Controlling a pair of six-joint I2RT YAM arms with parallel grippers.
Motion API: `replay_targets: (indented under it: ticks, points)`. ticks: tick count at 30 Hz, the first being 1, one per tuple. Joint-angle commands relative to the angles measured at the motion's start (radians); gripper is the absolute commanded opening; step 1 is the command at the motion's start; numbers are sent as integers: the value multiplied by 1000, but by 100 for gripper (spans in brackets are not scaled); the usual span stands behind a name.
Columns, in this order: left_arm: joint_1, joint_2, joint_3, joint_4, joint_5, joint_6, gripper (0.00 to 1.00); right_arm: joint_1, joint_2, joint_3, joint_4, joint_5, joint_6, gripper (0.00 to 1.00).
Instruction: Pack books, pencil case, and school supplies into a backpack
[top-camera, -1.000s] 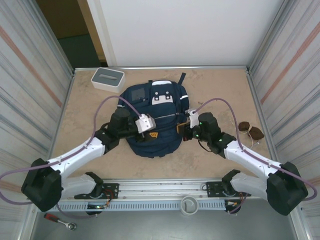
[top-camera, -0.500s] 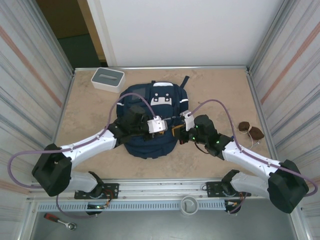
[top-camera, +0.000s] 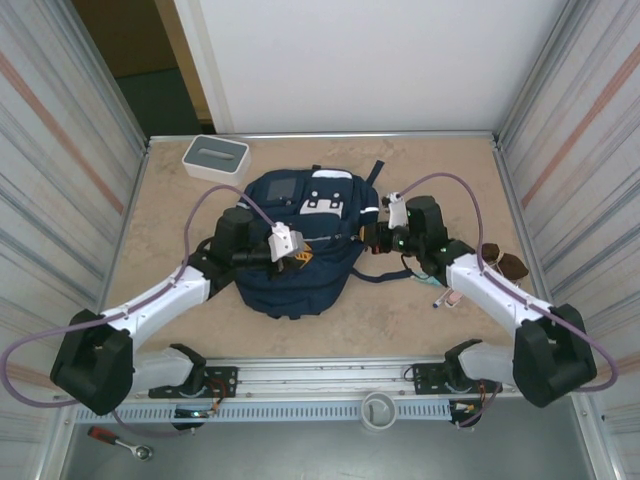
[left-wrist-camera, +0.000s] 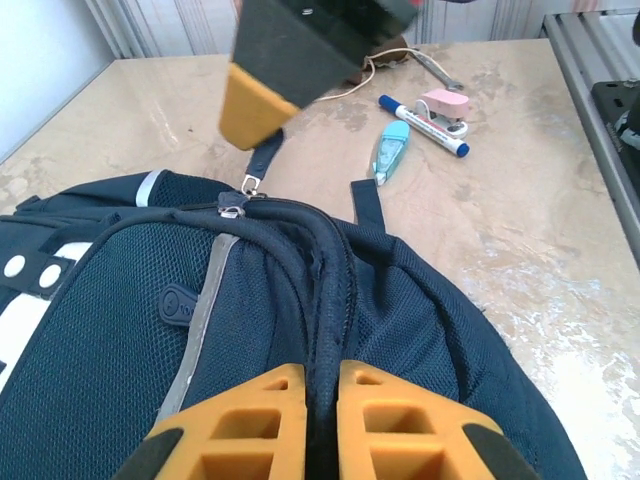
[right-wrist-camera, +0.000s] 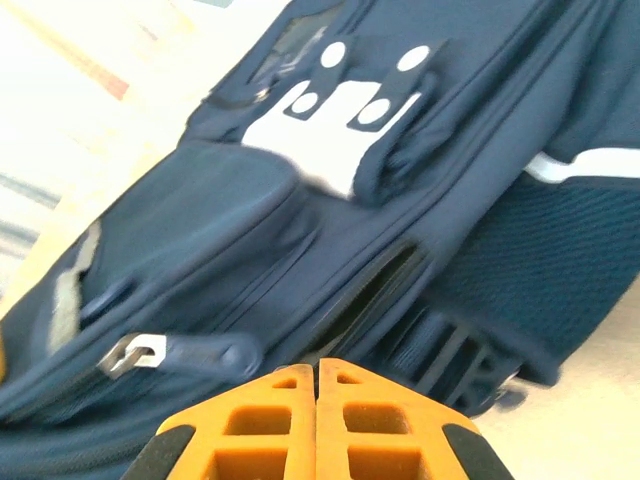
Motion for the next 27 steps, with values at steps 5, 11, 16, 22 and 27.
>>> replay_targets:
  ticks: [5,11,16,22,27]
  points:
    - [36,-66,-3,54,108,-61,0,-62,129,39,-60,127,3,0]
    - [36,-49,-4,46,101,-54,0,-52,114,5,-4,-8,-88,0]
    - [36,-49,-7,41,100,-49,1,-54,23,-29,7,-206,-228,24]
    - [36,-54,-9,39,99,-44,1,-77,89,26,-25,-436,-348,40]
    - [36,-59,-5,34,99,-43,1,-69,161,83,-68,-489,-413,41]
